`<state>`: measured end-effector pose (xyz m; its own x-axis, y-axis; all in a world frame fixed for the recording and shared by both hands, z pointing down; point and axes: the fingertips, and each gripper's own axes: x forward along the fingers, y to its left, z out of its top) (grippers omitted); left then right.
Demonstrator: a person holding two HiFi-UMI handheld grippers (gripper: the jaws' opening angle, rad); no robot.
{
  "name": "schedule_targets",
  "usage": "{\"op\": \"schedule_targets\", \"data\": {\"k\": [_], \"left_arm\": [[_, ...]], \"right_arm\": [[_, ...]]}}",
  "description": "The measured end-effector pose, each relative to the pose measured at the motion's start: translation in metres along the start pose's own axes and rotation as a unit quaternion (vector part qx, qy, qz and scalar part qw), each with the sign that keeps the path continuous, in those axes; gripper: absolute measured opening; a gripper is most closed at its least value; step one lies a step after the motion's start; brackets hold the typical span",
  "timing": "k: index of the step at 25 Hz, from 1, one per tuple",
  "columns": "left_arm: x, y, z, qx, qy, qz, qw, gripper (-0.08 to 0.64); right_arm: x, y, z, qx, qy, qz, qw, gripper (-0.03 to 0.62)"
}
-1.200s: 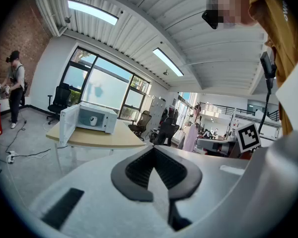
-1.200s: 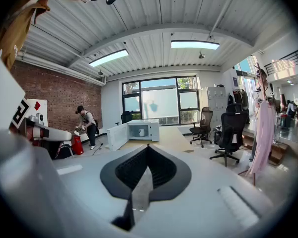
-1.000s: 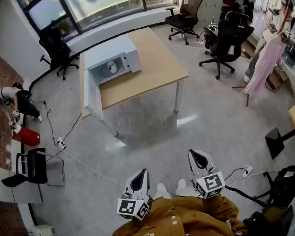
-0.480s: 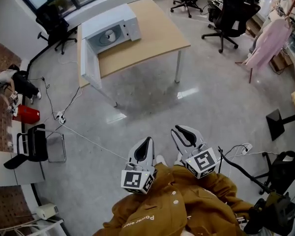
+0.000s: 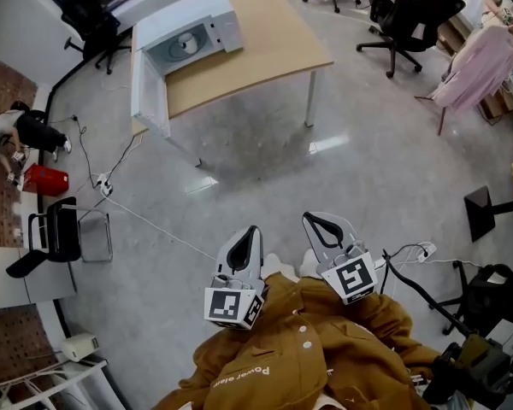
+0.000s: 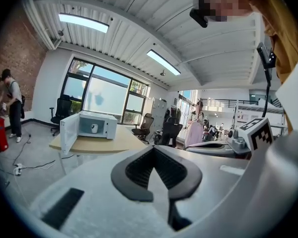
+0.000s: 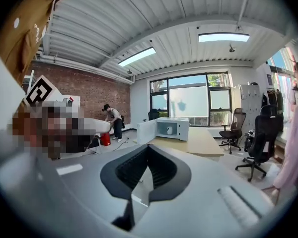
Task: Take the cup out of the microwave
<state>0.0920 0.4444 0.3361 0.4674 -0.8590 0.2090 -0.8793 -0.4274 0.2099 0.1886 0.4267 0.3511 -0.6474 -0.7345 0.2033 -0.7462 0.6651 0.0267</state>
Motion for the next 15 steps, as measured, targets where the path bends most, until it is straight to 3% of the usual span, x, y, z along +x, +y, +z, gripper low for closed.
{"op": "schedule_targets", "data": {"k": [3, 6, 10, 13, 15], "left_arm": [[0.008, 0.006, 0.000, -0.018, -0.002, 0.020, 0.9996, 0.002], [0.018, 0.016, 0.003, -0.022, 0.002, 0.030, 0.9993, 0.002], [0.054, 0.045, 0.009, -0.032, -0.002, 0.038, 0.9988, 0.002], [0.087, 0.098, 0.018, -0.053, -0.011, 0.051, 0.9972, 0.002], [0.114, 0.143, 0.029, -0.045, -0.017, 0.052, 0.9975, 0.002]], "right_arm": [[0.006, -0.015, -0.014, 0.035, 0.035, 0.003, 0.999, 0.006], [0.029, -0.022, -0.031, 0.070, 0.078, 0.034, 0.994, 0.006], [0.073, -0.047, -0.033, 0.043, 0.096, 0.047, 0.993, 0.006], [0.133, -0.059, -0.030, 0.032, 0.095, 0.051, 0.994, 0.006], [0.184, -0.060, -0.025, 0.025, 0.090, 0.061, 0.994, 0.008]]}}
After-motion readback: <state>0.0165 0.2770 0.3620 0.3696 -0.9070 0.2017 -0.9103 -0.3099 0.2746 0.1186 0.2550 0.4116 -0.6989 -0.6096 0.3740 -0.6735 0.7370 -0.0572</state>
